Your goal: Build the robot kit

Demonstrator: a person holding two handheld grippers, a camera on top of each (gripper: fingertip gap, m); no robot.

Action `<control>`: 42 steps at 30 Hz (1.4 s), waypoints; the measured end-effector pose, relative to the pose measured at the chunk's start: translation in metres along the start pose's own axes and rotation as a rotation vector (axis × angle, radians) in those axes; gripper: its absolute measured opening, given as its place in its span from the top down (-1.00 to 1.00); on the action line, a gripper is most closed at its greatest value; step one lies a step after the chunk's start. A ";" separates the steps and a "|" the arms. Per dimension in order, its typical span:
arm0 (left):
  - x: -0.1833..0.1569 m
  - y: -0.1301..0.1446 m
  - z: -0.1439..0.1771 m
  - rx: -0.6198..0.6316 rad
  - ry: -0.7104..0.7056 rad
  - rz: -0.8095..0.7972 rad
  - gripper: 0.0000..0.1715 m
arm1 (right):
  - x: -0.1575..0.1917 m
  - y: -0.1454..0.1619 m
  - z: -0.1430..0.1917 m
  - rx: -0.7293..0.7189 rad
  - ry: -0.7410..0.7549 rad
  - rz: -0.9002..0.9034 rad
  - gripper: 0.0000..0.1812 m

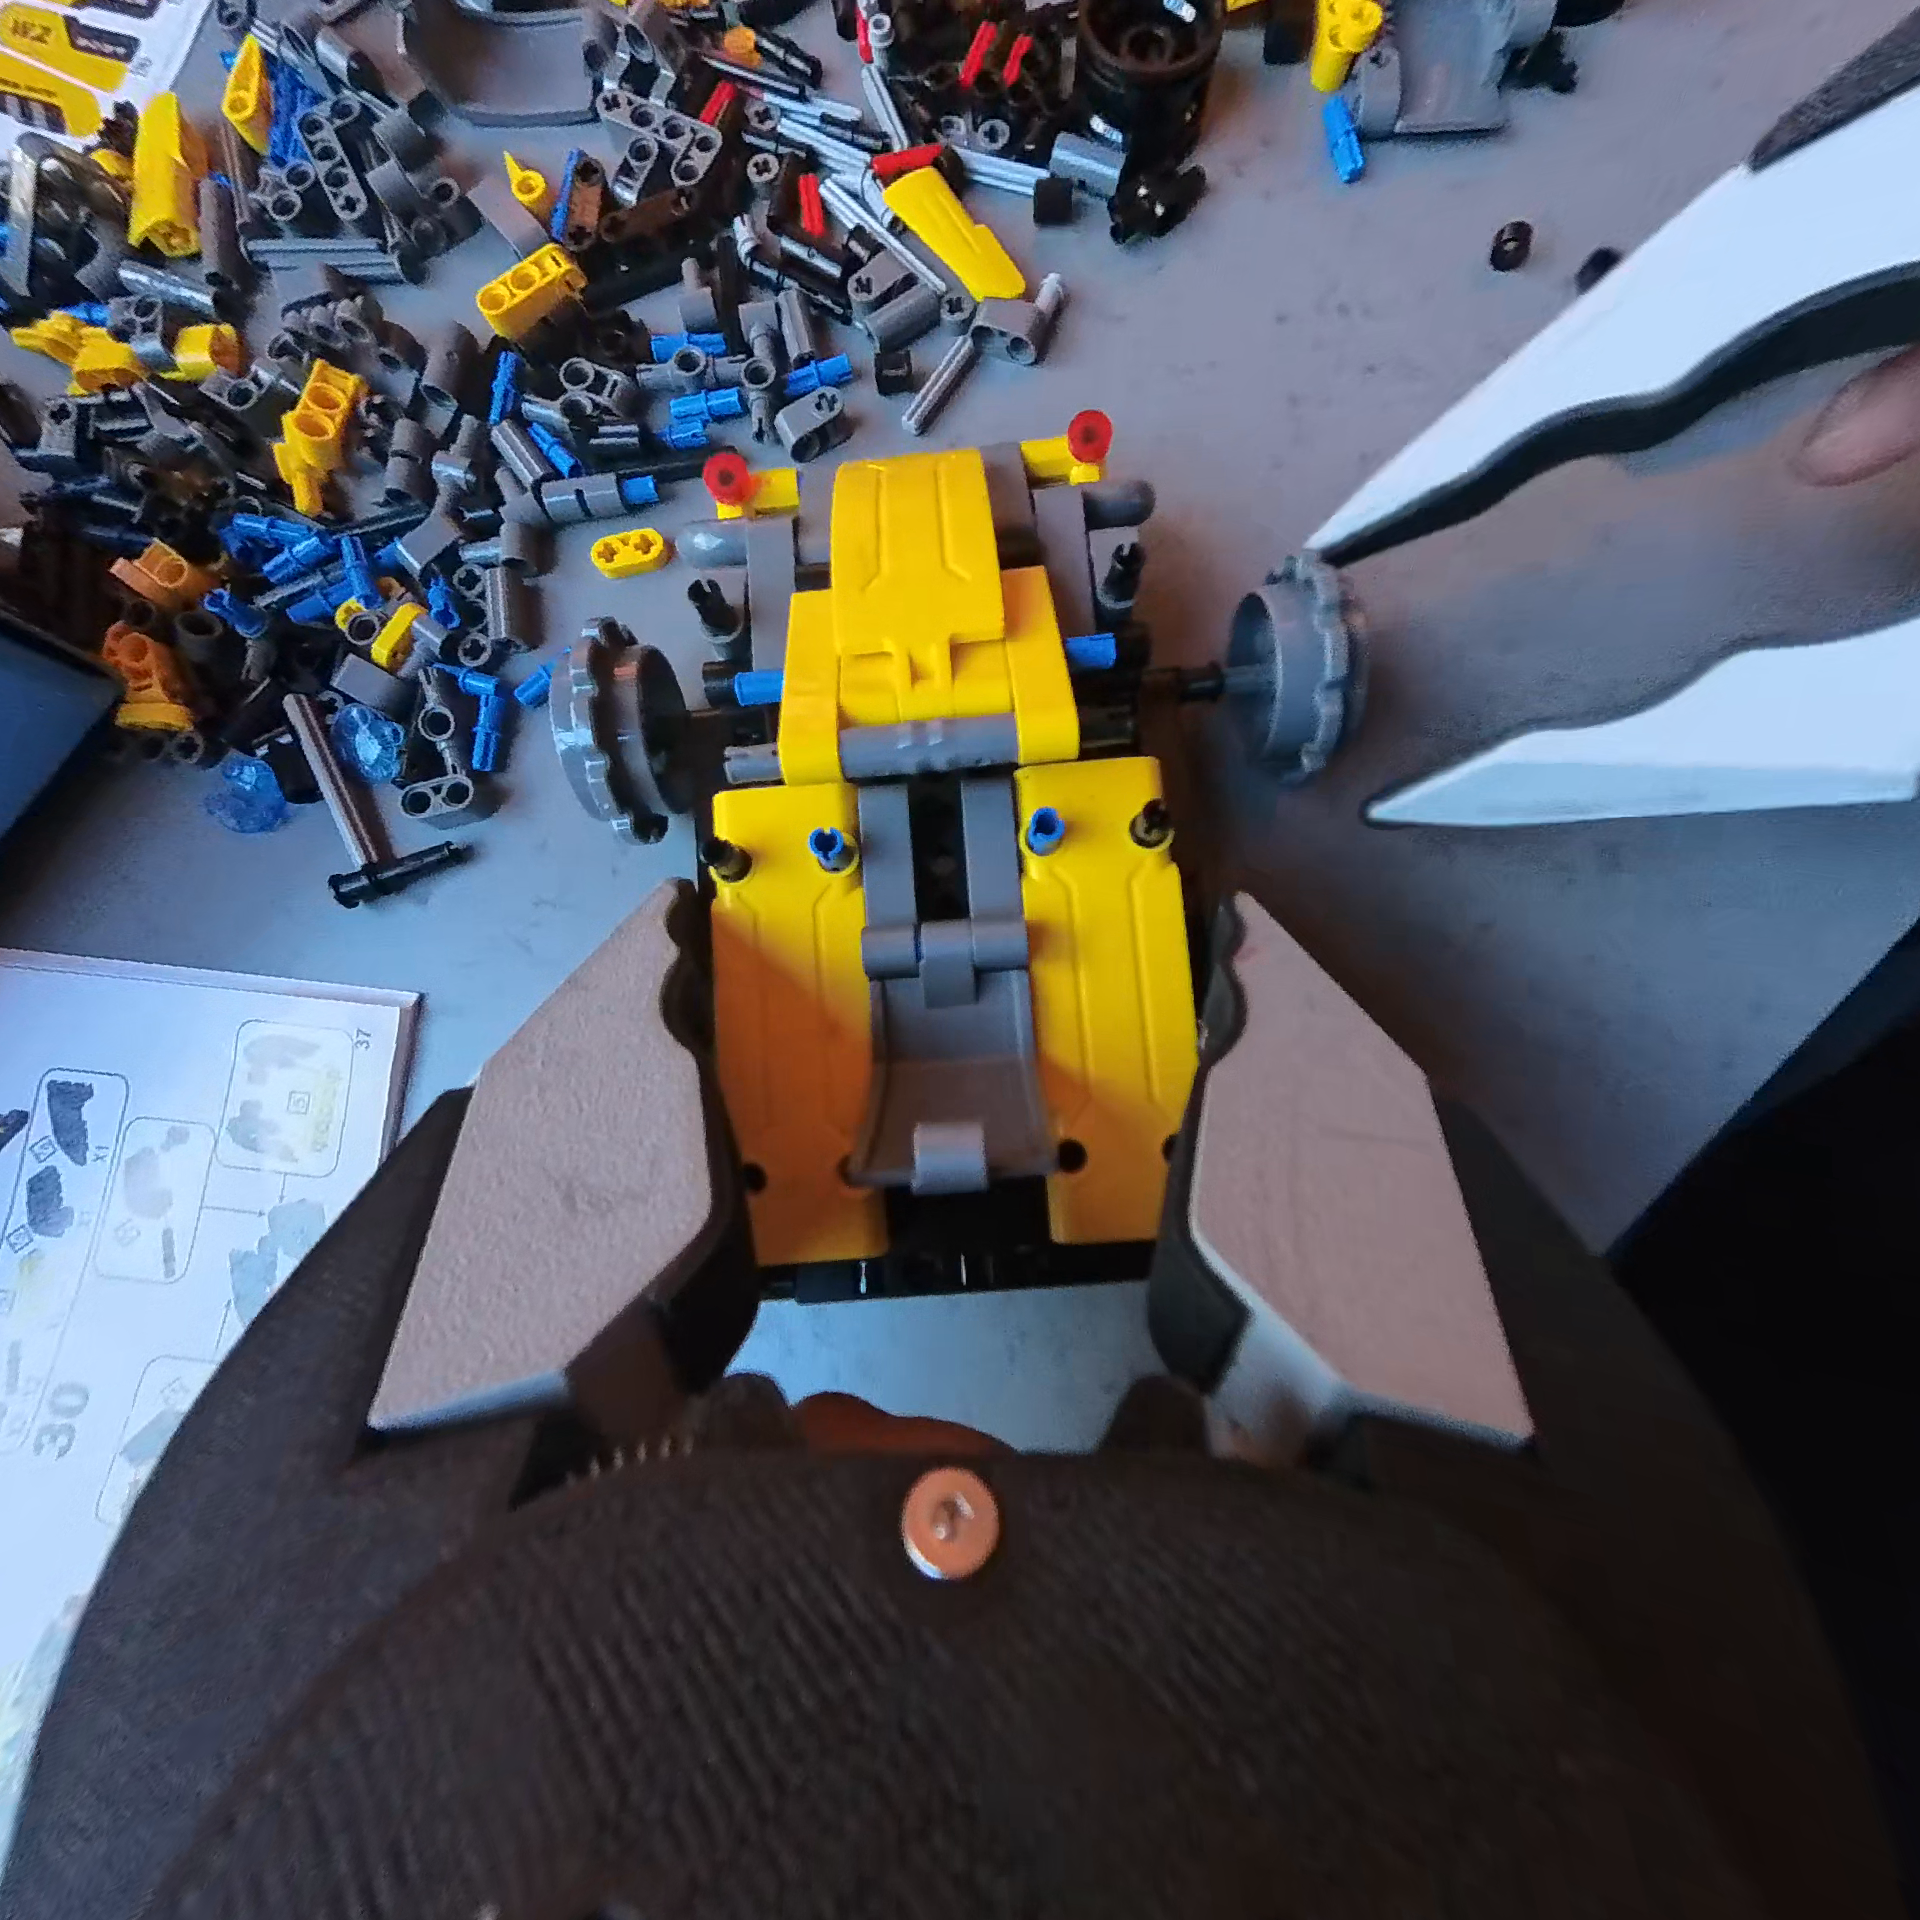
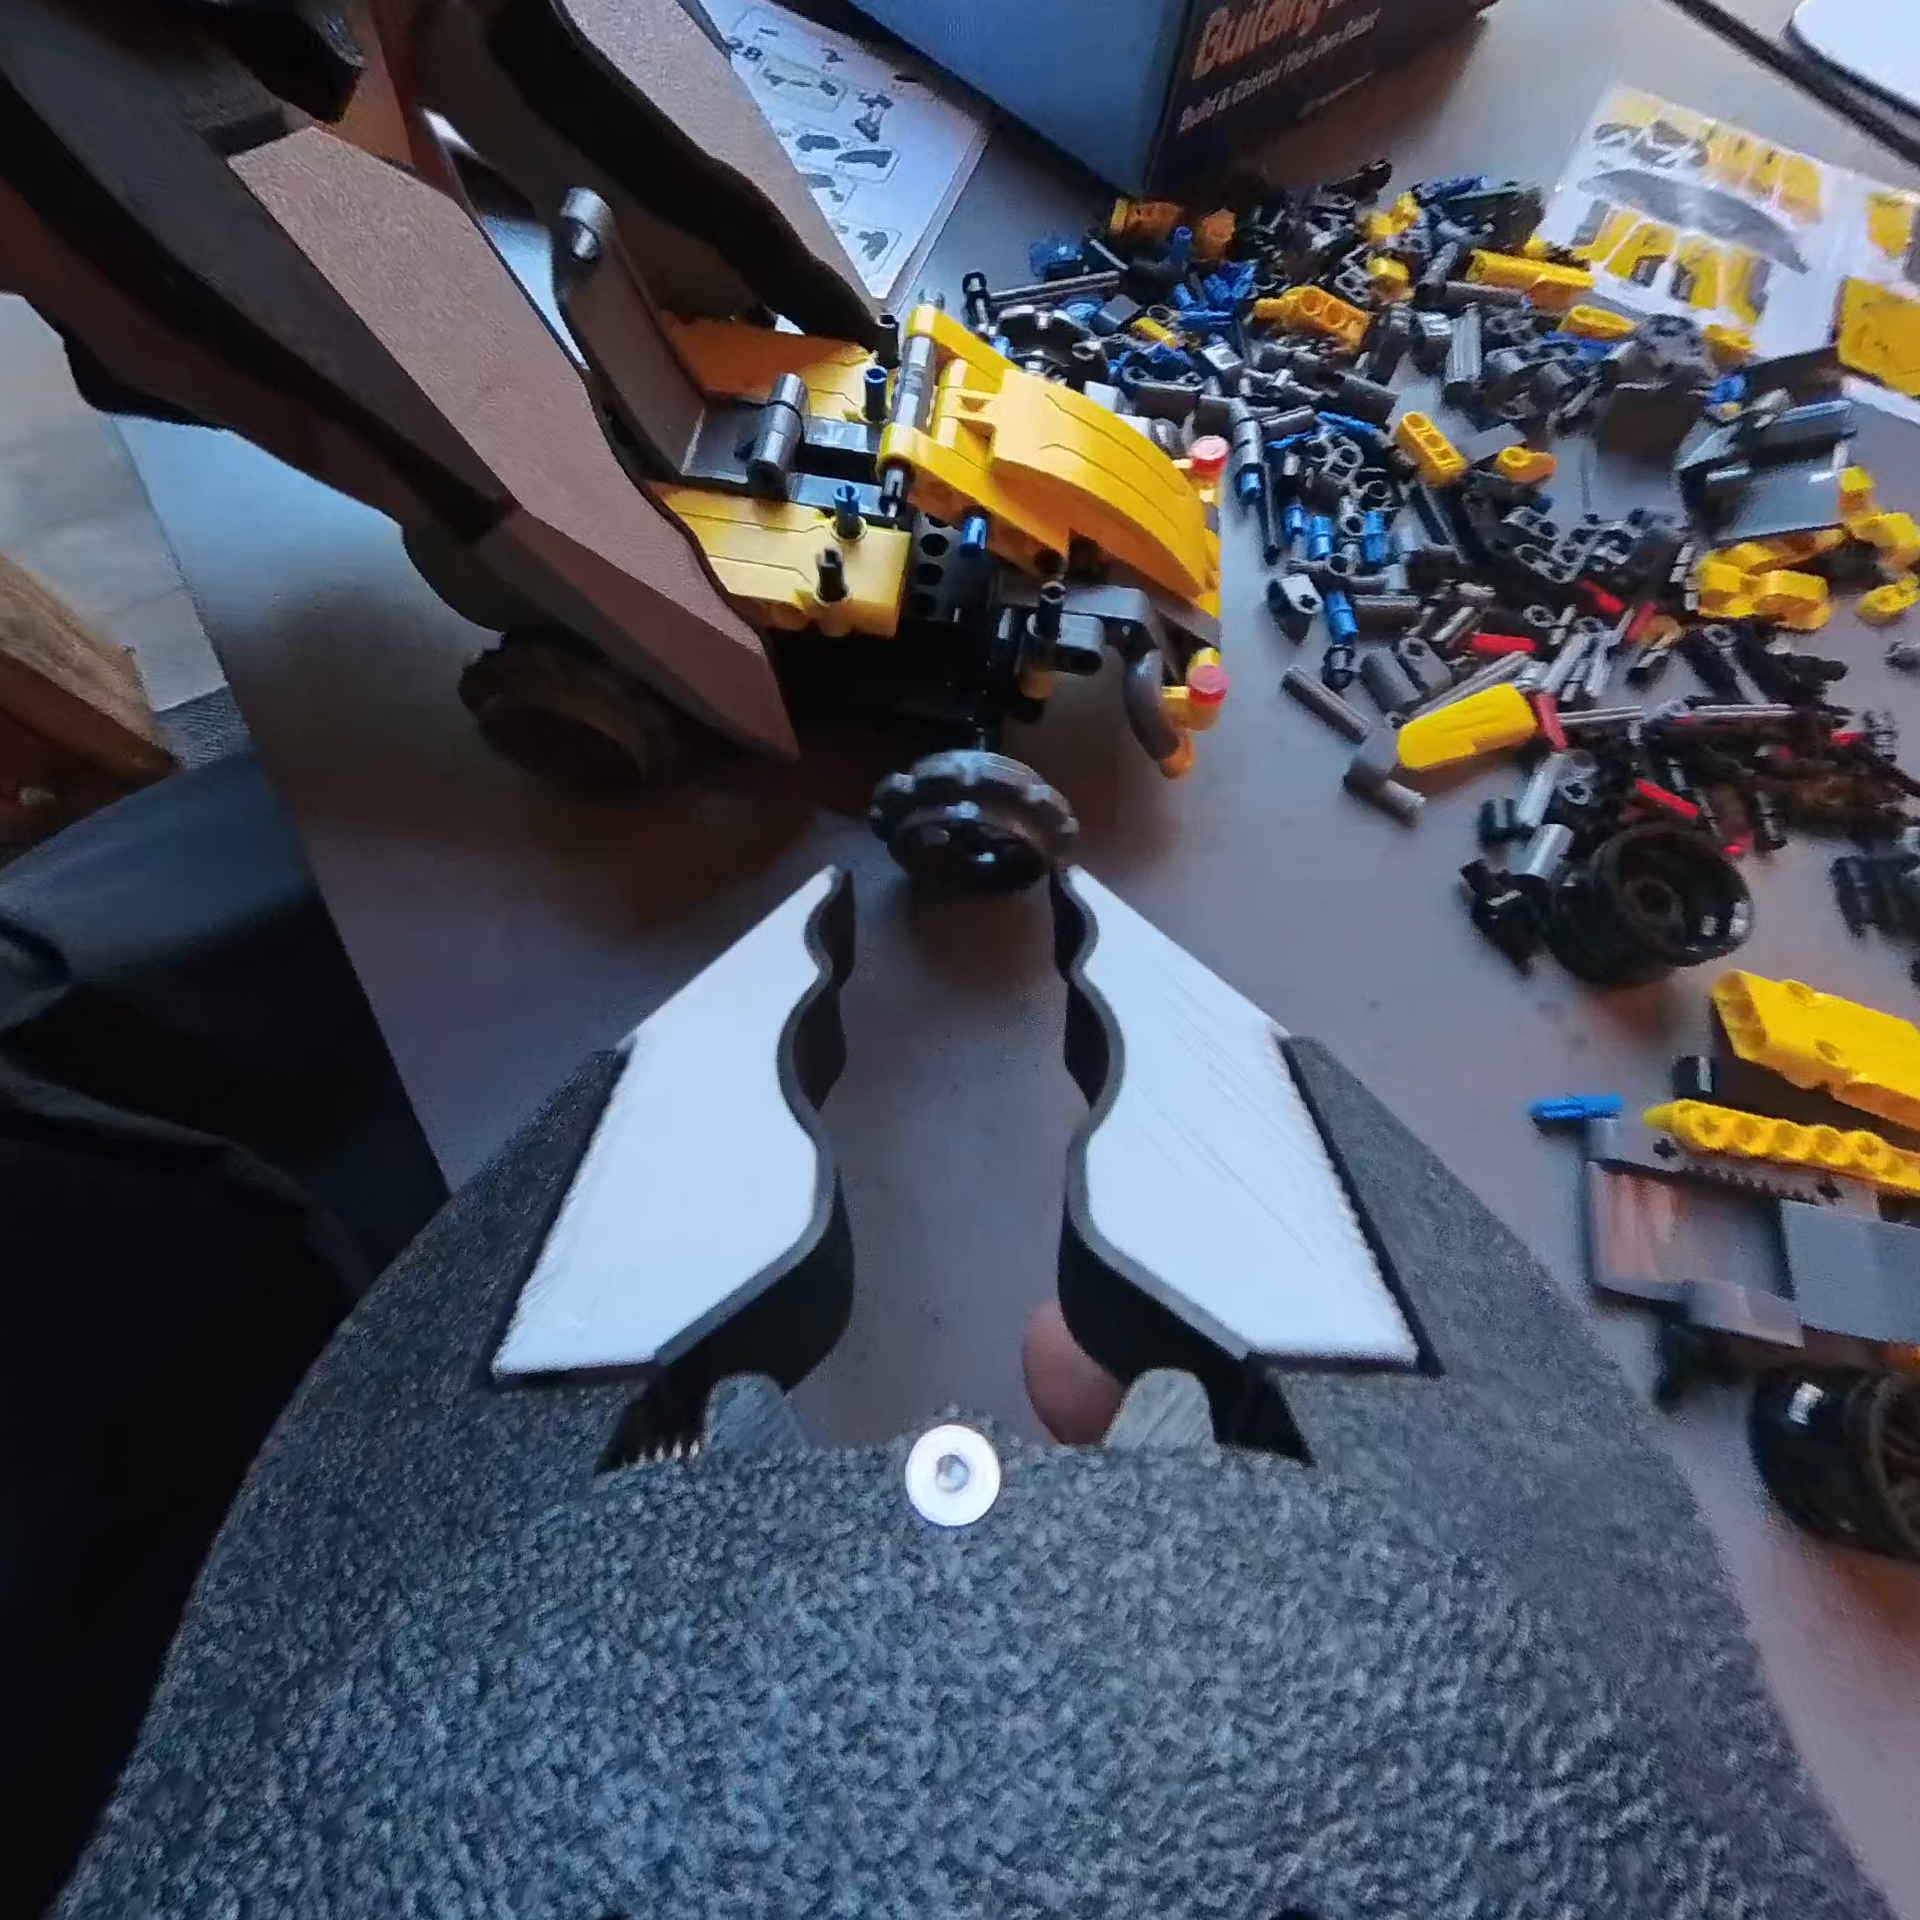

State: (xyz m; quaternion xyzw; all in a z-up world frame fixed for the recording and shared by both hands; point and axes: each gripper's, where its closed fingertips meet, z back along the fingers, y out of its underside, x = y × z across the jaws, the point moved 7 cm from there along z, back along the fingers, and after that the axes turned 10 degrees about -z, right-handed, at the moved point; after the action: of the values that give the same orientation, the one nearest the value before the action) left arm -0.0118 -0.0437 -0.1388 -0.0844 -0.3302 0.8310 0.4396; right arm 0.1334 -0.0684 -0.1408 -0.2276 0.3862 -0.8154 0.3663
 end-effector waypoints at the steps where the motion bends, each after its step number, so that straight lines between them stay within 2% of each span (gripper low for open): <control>1: -0.001 0.000 0.000 -0.001 0.004 -0.002 -0.08 | 0.000 0.000 -0.002 0.009 0.005 0.001 0.58; 2: -0.001 0.001 0.001 0.000 0.002 -0.005 -0.08 | 0.000 -0.001 -0.004 0.012 0.012 0.005 0.52; 5: 0.000 0.002 0.002 -0.003 0.009 -0.014 -0.09 | -0.002 -0.004 -0.007 0.007 0.023 0.007 0.63; 21: 0.004 0.003 0.002 0.029 -0.010 -0.005 -0.09 | -0.006 -0.011 -0.017 0.003 -0.051 0.023 0.63; 24: 0.005 0.006 0.004 0.006 -0.005 -0.006 -0.09 | -0.007 -0.013 -0.019 0.005 -0.069 0.020 0.63; 27: 0.000 0.008 0.007 -0.071 0.035 -0.076 -0.08 | -0.006 -0.010 -0.015 0.009 -0.117 0.030 0.62; 29: -0.005 0.009 0.014 -0.110 0.036 -0.168 -0.08 | -0.007 -0.008 -0.004 -0.028 -0.165 0.050 0.49; 30: -0.006 0.010 0.017 -0.121 0.023 -0.195 -0.08 | -0.009 -0.007 0.003 -0.060 -0.187 0.064 0.32; 32: -0.008 0.012 0.022 -0.163 0.005 -0.237 -0.08 | -0.009 -0.003 0.013 -0.082 -0.238 0.113 0.38; 36: -0.018 0.018 0.033 -0.250 0.006 -0.334 -0.08 | -0.003 0.004 0.017 -0.055 -0.302 0.229 0.28; 39: -0.019 0.020 0.039 -0.312 0.049 -0.322 -0.08 | -0.010 -0.001 0.016 -0.103 -0.296 0.288 0.10; 42: -0.019 0.014 0.050 -0.431 0.157 -0.237 -0.08 | -0.011 -0.009 0.012 -0.132 -0.370 0.295 -0.15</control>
State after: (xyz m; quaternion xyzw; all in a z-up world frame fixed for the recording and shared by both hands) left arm -0.0314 -0.0876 -0.1119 -0.2013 -0.4722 0.6750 0.5301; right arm 0.1444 -0.0614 -0.1269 -0.3377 0.3937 -0.6706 0.5303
